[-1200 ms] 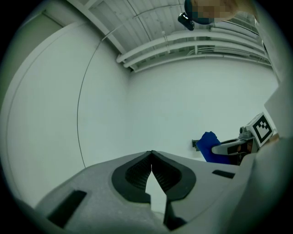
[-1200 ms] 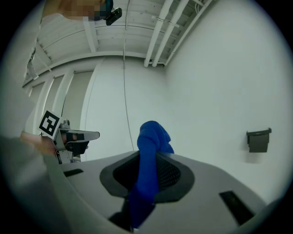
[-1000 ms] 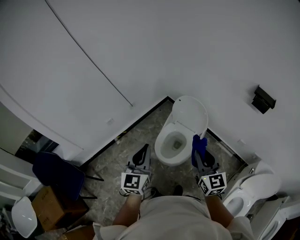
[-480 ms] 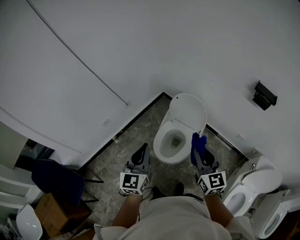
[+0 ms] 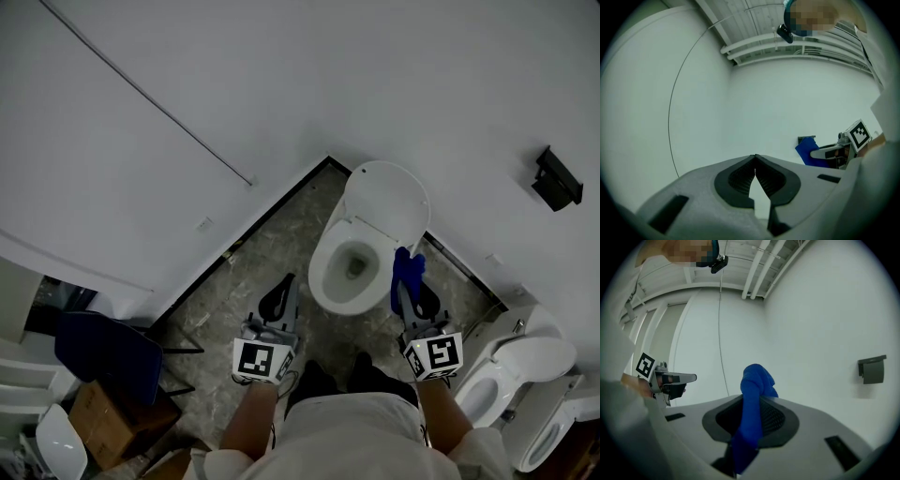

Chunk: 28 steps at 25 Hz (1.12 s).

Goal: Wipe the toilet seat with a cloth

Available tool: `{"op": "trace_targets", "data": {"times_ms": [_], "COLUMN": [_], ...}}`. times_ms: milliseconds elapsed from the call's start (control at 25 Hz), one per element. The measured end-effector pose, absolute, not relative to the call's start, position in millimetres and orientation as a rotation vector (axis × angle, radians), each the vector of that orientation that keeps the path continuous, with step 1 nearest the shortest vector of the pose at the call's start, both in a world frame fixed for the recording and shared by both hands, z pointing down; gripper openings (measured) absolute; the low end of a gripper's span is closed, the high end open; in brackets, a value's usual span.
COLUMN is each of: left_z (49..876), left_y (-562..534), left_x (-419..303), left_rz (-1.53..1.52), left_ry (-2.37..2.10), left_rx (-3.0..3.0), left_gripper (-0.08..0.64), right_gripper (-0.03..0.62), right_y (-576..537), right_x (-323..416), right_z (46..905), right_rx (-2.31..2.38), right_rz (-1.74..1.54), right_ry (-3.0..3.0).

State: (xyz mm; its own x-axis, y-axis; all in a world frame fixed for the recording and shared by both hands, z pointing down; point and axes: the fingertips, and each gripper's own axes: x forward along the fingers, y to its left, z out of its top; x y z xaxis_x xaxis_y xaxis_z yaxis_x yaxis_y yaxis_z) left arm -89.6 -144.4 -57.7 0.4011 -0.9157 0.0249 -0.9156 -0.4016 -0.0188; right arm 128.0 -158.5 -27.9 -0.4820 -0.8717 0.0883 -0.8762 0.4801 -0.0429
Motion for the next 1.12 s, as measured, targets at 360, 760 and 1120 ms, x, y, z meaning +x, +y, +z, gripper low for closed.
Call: {"op": "trace_targets", "data": {"times_ms": [360,760,1120], "left_z": [52,207,358], "left_y": [-179,-206,-213], "left_x": [-95,-95,-111], "left_rz": [-0.003,0.058,0.174], "left_ry": [1.704,1.637,1.635], "left_rx": [-2.629,-2.611,-2.577], "left_gripper": [0.008,0.008,0.008], "right_gripper": [0.066,0.066,0.066], "right_y": [-196,-235,-233], "right_x": [125,121,116], "right_z": [87,243,376], "right_rx": [1.56,1.608,1.692], "right_rz": [0.11,0.075,0.124], "right_ry": [-2.655,-2.685,-2.806]}}
